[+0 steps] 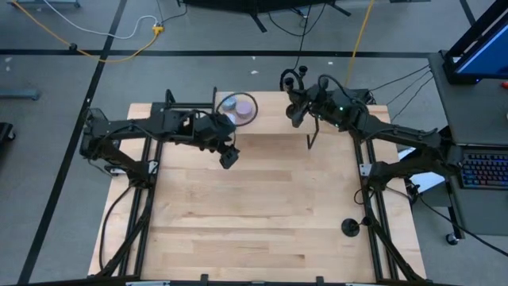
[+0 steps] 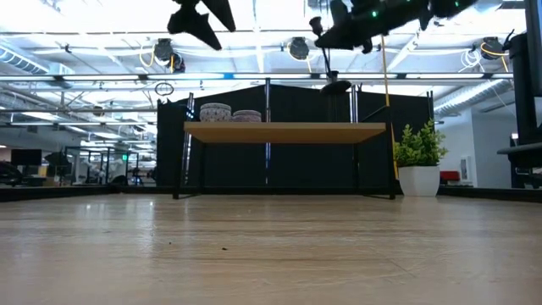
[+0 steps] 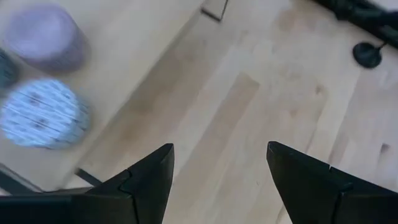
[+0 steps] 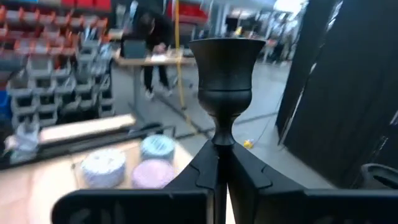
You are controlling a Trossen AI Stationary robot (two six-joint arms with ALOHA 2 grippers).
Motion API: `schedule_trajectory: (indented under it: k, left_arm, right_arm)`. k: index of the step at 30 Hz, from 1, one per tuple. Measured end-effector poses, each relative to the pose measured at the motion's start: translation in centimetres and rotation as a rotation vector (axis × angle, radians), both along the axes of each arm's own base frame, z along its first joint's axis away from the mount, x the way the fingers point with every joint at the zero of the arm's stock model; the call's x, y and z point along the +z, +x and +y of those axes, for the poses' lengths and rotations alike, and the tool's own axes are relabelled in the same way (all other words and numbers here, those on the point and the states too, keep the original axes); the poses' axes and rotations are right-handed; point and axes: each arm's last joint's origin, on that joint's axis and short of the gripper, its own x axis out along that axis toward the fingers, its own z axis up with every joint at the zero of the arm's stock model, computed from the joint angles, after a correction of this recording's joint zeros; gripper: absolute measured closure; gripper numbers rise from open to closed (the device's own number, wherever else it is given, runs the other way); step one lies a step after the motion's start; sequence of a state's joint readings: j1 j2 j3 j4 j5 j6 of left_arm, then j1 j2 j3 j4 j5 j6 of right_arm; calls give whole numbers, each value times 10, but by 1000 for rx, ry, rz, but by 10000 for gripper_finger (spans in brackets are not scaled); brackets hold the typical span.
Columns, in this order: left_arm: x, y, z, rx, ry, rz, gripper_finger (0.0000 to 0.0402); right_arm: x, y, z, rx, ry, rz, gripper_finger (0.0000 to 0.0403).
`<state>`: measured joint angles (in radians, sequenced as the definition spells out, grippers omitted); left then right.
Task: Pick & Place candle stick holders
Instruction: Put the left black candlestick holder on the shelf
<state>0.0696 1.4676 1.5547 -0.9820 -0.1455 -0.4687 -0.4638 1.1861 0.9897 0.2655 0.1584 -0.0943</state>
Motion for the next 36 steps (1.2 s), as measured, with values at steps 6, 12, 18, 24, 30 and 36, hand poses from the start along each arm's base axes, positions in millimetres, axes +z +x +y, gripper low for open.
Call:
schedule_trajectory:
  k: [6,12,18,24,30,36]
  left_arm:
    - [-2,-3,-1,-1,-32,-53,137]
    - [5,-11,-1,8,-41,-85,137]
    - [7,-11,4,33,-45,-99,137]
    - [7,-12,6,37,-44,-106,137]
    - [11,-8,6,33,-36,-154,137]
    - [11,-8,6,28,-43,-151,137]
  right_arm:
    - [-34,-13,-14,-90,15,-98,395]
    - [-62,-24,-17,-129,53,-157,395]
    - [-72,-29,-16,-152,52,-182,395]
    - [-76,-30,-16,-152,59,-170,393]
    - [-78,-29,-16,-154,68,-154,391]
    - [-78,-29,-16,-153,71,-147,382]
